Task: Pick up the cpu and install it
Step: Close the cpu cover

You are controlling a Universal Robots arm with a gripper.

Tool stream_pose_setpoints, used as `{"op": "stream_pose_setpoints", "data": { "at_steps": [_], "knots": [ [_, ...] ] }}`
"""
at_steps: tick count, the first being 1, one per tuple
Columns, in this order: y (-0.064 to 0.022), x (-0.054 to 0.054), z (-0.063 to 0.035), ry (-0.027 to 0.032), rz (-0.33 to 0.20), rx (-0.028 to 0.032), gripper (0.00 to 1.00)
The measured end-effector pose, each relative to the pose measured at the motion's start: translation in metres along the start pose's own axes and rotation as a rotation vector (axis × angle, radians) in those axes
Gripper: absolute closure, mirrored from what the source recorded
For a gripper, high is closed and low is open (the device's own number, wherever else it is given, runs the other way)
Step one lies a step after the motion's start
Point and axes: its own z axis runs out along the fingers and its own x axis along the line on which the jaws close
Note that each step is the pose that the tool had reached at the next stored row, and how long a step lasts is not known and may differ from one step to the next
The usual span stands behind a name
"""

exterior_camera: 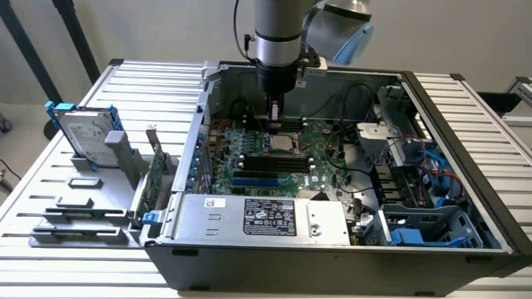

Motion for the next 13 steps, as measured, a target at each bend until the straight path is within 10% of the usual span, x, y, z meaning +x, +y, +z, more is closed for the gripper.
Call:
{"op": "stream_pose_setpoints", "data": {
  "at_steps": [13],
  "knots": [
    [0.0593, 0.002, -0.0078, 0.0166, -0.004, 0.0061, 0.89]
  ]
}}
